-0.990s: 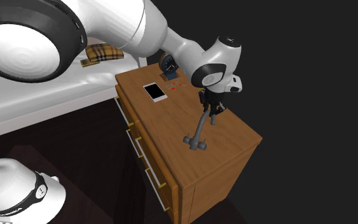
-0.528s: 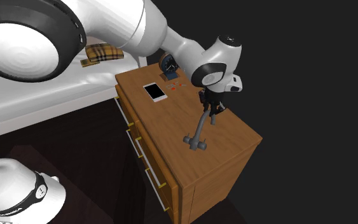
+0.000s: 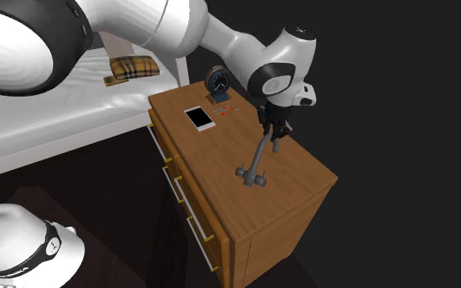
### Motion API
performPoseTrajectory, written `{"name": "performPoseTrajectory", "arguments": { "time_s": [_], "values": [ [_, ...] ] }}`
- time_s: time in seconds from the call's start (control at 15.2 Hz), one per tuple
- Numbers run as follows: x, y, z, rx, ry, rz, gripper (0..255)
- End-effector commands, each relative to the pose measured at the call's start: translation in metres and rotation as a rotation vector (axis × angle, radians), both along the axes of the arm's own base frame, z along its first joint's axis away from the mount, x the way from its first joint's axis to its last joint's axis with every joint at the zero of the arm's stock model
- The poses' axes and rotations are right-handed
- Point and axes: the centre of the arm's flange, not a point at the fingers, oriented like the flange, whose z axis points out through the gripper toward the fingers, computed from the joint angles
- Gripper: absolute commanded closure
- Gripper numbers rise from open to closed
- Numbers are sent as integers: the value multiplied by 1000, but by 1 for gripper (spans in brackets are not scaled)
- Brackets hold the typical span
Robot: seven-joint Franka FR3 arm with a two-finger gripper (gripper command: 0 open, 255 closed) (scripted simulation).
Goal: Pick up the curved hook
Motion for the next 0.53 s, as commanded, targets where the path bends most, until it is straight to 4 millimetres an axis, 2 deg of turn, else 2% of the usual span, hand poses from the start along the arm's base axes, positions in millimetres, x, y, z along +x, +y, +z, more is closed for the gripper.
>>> {"name": "performPoseTrajectory", "arguments": {
  "time_s": [0.0,0.33,0.46],
  "values": [
    [-1,-1,10,0,0,0,255],
    [-1,-1,36,0,0,0,255],
    [-1,-1,37,0,0,0,255]
  ]
}}
